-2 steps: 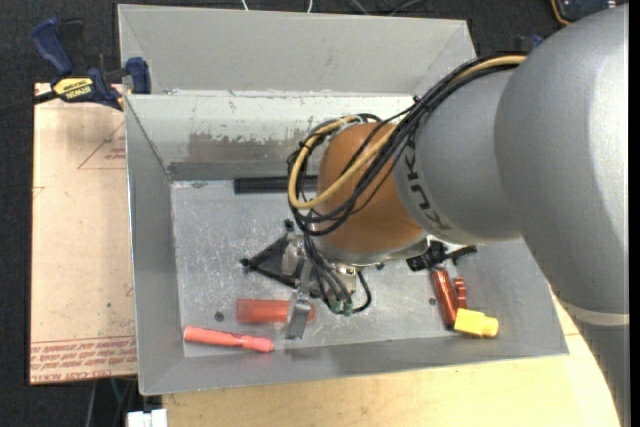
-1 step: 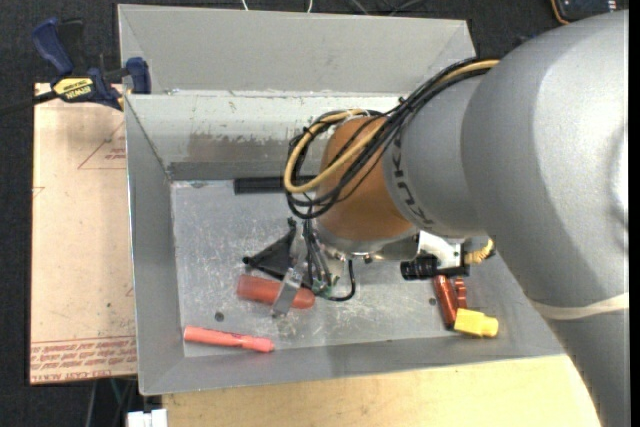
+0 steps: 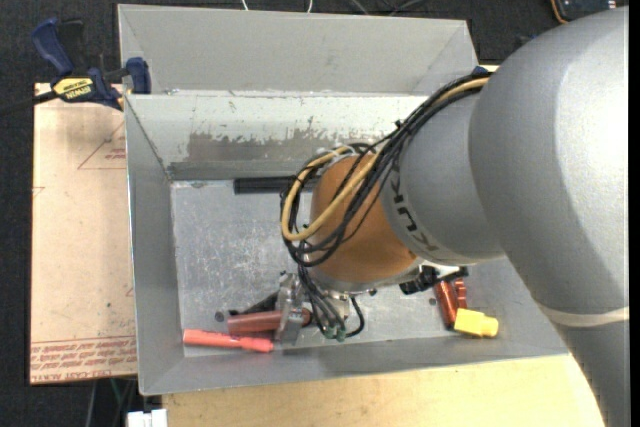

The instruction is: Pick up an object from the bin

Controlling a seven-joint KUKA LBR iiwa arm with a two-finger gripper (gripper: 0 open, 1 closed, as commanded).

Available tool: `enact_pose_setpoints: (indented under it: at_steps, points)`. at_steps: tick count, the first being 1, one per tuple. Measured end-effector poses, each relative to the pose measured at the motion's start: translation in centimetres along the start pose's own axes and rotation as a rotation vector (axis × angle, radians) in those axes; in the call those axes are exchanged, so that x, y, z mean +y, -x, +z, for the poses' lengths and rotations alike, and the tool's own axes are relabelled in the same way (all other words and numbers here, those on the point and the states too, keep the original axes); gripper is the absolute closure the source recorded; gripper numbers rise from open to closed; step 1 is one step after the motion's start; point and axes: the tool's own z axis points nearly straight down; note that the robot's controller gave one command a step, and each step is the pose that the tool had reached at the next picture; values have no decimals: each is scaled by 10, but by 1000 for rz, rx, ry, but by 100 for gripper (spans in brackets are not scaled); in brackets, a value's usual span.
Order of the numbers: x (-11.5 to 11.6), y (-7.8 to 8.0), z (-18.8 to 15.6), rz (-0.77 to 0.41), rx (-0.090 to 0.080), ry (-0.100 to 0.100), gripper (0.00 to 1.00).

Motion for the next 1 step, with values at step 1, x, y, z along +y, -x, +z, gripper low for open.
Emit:
enact_pose_setpoints:
  at_steps: [1]
  points:
    - [0,0,0,0,0,0,100]
